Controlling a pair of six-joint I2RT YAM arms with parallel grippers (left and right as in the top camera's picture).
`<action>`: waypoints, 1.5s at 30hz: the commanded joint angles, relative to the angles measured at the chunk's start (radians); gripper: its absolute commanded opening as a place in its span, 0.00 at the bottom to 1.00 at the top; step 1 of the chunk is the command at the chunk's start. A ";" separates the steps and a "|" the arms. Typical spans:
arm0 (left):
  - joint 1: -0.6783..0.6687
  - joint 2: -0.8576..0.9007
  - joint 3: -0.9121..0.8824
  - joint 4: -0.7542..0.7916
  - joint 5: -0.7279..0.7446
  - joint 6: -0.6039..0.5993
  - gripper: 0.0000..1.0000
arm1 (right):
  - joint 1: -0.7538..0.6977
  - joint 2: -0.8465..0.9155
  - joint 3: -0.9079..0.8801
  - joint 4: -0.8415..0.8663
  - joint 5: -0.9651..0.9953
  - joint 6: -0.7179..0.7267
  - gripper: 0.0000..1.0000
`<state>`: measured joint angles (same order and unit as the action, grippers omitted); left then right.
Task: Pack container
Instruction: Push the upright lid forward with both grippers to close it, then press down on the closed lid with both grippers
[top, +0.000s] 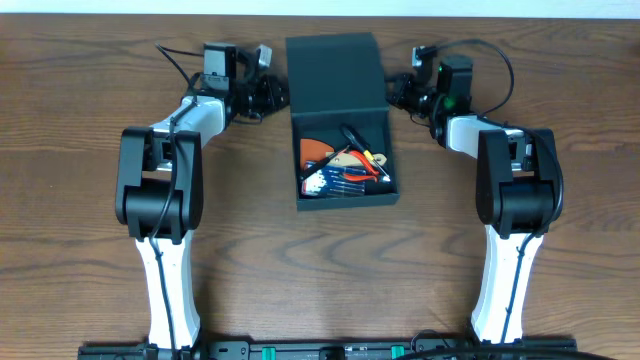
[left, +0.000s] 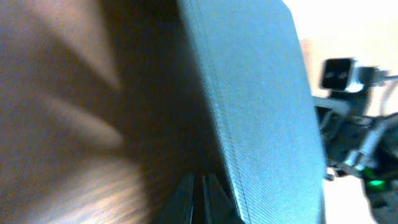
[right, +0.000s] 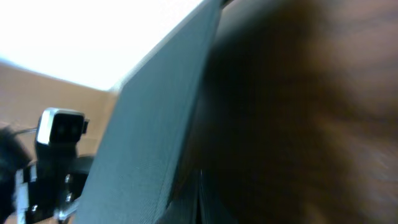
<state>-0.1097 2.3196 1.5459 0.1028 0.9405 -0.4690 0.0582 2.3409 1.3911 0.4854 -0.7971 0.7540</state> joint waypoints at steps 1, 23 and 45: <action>0.008 0.002 0.006 0.113 0.127 -0.095 0.06 | -0.020 -0.002 0.003 0.041 -0.108 0.114 0.01; 0.005 -0.435 0.006 -0.229 0.144 0.038 0.06 | -0.005 -0.397 0.003 -0.202 -0.206 0.099 0.02; 0.005 -0.783 -0.027 -1.166 -0.332 0.618 0.06 | 0.142 -0.860 0.001 -1.419 0.428 -0.542 0.01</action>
<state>-0.1059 1.5169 1.5433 -1.0401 0.6464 0.0433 0.1802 1.4609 1.3941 -0.9062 -0.4278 0.2848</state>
